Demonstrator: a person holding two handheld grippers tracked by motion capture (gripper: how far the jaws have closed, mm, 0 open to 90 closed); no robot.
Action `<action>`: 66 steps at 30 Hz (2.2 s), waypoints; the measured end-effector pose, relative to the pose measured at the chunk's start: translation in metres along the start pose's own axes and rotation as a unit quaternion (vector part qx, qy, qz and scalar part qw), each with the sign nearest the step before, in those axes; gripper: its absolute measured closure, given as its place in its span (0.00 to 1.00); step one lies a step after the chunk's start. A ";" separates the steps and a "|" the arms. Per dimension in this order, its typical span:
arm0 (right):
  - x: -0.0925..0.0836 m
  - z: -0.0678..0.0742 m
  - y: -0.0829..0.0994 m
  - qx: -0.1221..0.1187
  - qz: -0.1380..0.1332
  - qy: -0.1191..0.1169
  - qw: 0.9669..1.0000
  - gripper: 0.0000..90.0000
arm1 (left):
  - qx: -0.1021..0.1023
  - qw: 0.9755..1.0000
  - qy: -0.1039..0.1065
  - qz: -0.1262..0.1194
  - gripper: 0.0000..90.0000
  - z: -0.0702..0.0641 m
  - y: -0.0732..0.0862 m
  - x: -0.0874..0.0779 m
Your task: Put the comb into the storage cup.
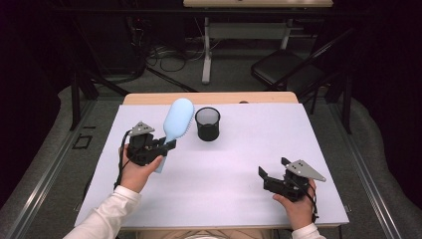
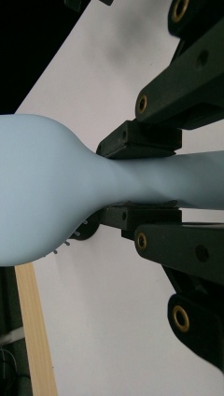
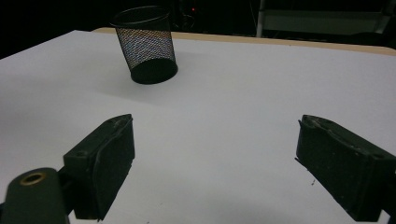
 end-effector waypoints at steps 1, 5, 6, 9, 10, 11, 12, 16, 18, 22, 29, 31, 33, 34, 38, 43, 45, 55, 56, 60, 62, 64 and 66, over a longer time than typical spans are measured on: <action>0.000 0.000 0.000 0.000 0.000 0.000 1.000 0.13 | 0.001 1.000 0.001 -0.002 0.78 -0.001 -0.001 0.000; 0.000 0.000 0.000 0.000 0.000 0.000 1.000 0.13 | 0.003 1.000 0.005 -0.006 0.78 -0.003 -0.003 0.000; 0.000 0.000 0.000 0.000 0.000 0.000 1.000 0.13 | 0.004 1.000 0.006 -0.008 0.78 -0.004 -0.003 0.001; 0.000 0.000 0.000 0.000 0.003 -0.001 1.000 0.13 | 0.009 1.000 0.007 -0.010 0.78 -0.007 -0.004 0.001; 0.000 0.000 0.000 0.000 0.002 0.000 1.000 0.13 | 0.011 1.000 0.008 -0.010 0.78 -0.007 -0.005 0.001; 0.000 0.000 0.000 0.000 0.001 -0.001 1.000 0.12 | 0.013 1.000 0.008 -0.011 0.78 -0.008 -0.005 0.001; 0.000 0.000 0.000 0.001 0.002 -0.001 1.000 0.12 | 0.012 1.000 0.009 -0.013 0.78 -0.009 -0.006 0.001; 0.000 0.000 0.000 0.000 0.002 -0.001 1.000 0.13 | 0.014 1.000 0.012 -0.016 0.78 -0.012 -0.007 0.002; 0.000 0.000 0.000 0.000 0.002 -0.001 1.000 0.13 | 0.014 1.000 0.016 -0.019 0.78 -0.013 -0.008 0.003; 0.000 0.000 0.000 0.000 0.004 -0.002 1.000 0.12 | 0.014 0.999 0.021 -0.025 0.78 -0.016 -0.010 0.003; 0.000 0.000 0.000 0.000 0.003 -0.002 1.000 0.13 | 0.018 0.999 0.027 -0.030 0.78 -0.021 -0.012 0.003; 0.000 0.001 0.000 0.000 0.003 -0.002 1.000 0.13 | 0.023 0.999 0.028 -0.030 0.78 -0.022 -0.012 0.003; 0.000 0.000 0.000 0.000 0.004 -0.001 1.000 0.13 | 0.024 0.999 0.031 -0.034 0.78 -0.024 -0.013 0.003; 0.000 0.000 0.000 0.001 0.004 -0.001 1.000 0.13 | 0.024 0.999 0.031 -0.036 0.78 -0.025 -0.013 0.003; 0.000 0.000 0.001 0.000 0.005 -0.002 1.000 0.13 | 0.024 0.998 0.040 -0.042 0.78 -0.029 -0.014 0.003; 0.000 0.000 0.001 0.001 0.004 -0.001 1.000 0.12 | 0.028 0.997 0.044 -0.049 0.78 -0.034 -0.015 0.004; 0.000 0.000 0.000 0.000 0.004 -0.001 1.000 0.13 | 0.029 0.997 0.046 -0.051 0.78 -0.035 -0.016 0.004; 0.000 0.001 0.000 -0.004 0.006 -0.002 1.000 0.12 | 0.044 0.995 0.063 -0.065 0.78 -0.044 -0.020 0.006; 0.001 0.002 0.000 -0.005 0.003 -0.002 1.000 0.12 | 0.045 0.994 0.067 -0.068 0.78 -0.045 -0.020 0.006; 0.000 0.001 0.000 -0.005 0.007 -0.001 1.000 0.12 | 0.044 0.993 0.076 -0.073 0.78 -0.049 -0.022 0.008; -0.001 0.001 -0.001 -0.004 0.006 -0.001 1.000 0.12 | 0.045 0.993 0.077 -0.075 0.78 -0.050 -0.023 0.008; -0.002 0.000 -0.002 -0.003 0.003 0.000 1.000 0.12 | 0.046 0.993 0.077 -0.077 0.78 -0.051 -0.023 0.009; -0.002 0.000 -0.003 -0.006 0.003 0.001 1.000 0.12 | 0.047 0.993 0.079 -0.079 0.78 -0.052 -0.023 0.009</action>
Point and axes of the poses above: each handheld gripper's, and its own axes: x roughly forward along the jaws, y roughly out of its underside, z roughly to its left, the point moved 6 cm from there along x, roughly forward along the jaws, and after that the axes turned 11 degrees about z, right-handed, at the moved point
